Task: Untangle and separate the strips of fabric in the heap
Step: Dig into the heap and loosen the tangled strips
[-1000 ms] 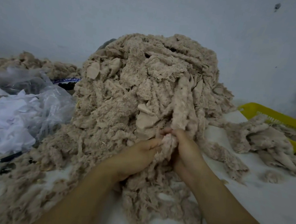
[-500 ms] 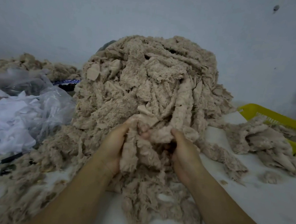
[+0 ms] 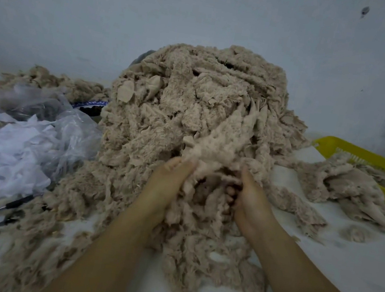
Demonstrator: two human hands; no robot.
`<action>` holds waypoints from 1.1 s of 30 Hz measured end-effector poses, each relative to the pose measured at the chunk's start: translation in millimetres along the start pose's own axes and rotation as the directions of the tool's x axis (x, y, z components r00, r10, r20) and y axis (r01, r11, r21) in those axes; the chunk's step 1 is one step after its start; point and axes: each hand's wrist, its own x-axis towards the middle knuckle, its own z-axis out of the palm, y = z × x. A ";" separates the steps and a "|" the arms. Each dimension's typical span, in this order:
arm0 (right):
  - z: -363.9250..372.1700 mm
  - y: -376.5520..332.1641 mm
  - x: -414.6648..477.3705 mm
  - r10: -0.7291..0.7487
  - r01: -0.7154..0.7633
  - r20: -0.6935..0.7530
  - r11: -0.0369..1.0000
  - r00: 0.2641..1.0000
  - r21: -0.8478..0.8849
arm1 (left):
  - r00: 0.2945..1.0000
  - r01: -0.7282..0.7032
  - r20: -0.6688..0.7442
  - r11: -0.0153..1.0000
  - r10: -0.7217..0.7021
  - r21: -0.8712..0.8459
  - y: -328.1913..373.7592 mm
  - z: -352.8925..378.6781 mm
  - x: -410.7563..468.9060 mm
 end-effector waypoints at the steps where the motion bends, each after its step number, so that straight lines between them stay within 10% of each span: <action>1: -4.2 -2.7 1.8 0.018 -0.015 -0.039 0.998 0.999 0.069 | 0.999 0.033 -0.027 0.984 -0.038 -0.175 3.4 -5.4 1.8; 5: -11.0 -10.8 1.5 0.007 0.000 -0.036 0.985 0.999 0.174 | 0.990 0.140 0.088 0.763 -0.108 -0.632 13.3 -22.8 6.5; 12: 8.2 11.9 -12.6 -0.038 0.204 0.320 0.838 0.947 -0.506 | 0.952 0.249 0.280 0.847 -0.124 -0.469 2.6 -8.0 1.0; 23: 4.6 -4.3 -12.8 0.094 -0.134 0.281 0.983 0.955 0.125 | 0.897 0.102 0.425 0.992 -0.122 0.069 -6.8 7.1 -6.0; 33: 11.8 1.3 -18.4 0.096 -0.082 0.206 0.994 0.974 -0.076 | 0.945 0.233 0.250 0.971 -0.212 -0.056 -1.2 8.6 -3.4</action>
